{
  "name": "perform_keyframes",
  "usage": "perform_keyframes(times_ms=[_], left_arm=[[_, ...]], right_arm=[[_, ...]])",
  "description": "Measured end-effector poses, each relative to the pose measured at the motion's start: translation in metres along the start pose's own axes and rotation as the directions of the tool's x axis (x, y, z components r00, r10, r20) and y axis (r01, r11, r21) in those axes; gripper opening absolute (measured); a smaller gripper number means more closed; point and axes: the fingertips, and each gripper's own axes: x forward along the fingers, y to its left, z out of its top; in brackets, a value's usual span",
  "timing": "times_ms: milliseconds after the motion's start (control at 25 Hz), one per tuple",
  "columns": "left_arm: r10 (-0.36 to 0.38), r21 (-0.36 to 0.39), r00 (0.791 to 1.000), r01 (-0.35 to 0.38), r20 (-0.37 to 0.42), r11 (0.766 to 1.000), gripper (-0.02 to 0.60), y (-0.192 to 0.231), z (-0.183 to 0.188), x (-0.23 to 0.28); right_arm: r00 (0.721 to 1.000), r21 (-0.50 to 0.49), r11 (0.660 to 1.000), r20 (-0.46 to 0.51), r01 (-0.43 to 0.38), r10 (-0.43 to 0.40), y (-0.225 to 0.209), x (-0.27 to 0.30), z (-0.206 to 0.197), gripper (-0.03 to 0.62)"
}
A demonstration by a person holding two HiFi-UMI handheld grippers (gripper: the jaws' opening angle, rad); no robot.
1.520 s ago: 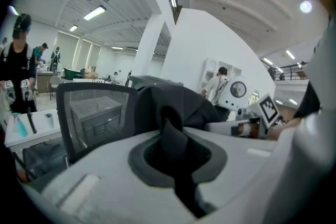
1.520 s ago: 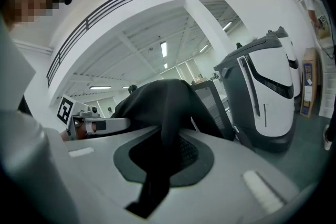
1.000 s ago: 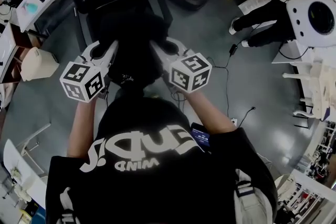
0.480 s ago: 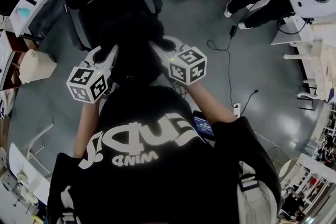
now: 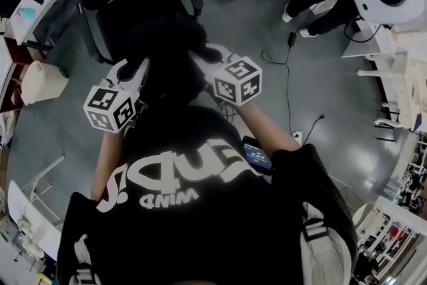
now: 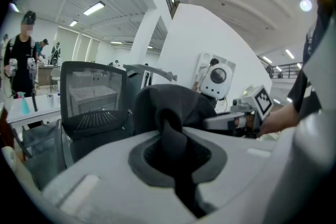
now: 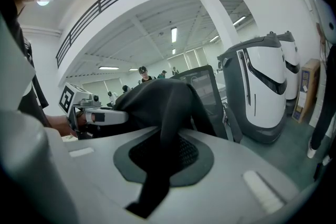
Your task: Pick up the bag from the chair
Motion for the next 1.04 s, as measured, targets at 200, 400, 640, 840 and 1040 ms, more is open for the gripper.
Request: perform_keyframes(times_ms=[200, 400, 640, 840, 1040], left_arm=[[0.006, -0.005, 1.0, -0.006, 0.006, 1.0, 0.018, 0.0017, 0.0028, 0.0015], [0.009, -0.006, 1.0, -0.009, 0.004, 1.0, 0.018, 0.0041, 0.0035, -0.0011], [0.01, -0.019, 1.0, -0.01, -0.003, 1.0, 0.018, 0.0029, 0.0012, 0.0012], [0.009, -0.023, 1.0, -0.01, -0.007, 1.0, 0.018, 0.0036, -0.002, 0.0015], [0.009, -0.03, 1.0, -0.009, -0.009, 1.0, 0.018, 0.0036, -0.001, 0.0043]], right_arm=[[1.0, 0.003, 1.0, 0.007, 0.002, -0.002, -0.0029, 0.0027, 0.0037, 0.028], [1.0, 0.004, 1.0, 0.007, -0.001, 0.001, -0.0015, 0.0058, 0.005, 0.028], [1.0, 0.008, 1.0, -0.009, -0.005, 0.005, -0.0036, 0.0055, 0.0027, 0.028], [1.0, 0.011, 1.0, -0.019, -0.008, 0.008, -0.0045, 0.0073, 0.0003, 0.028], [1.0, 0.01, 1.0, -0.021, -0.008, 0.008, -0.0078, 0.0086, 0.0037, 0.028]])
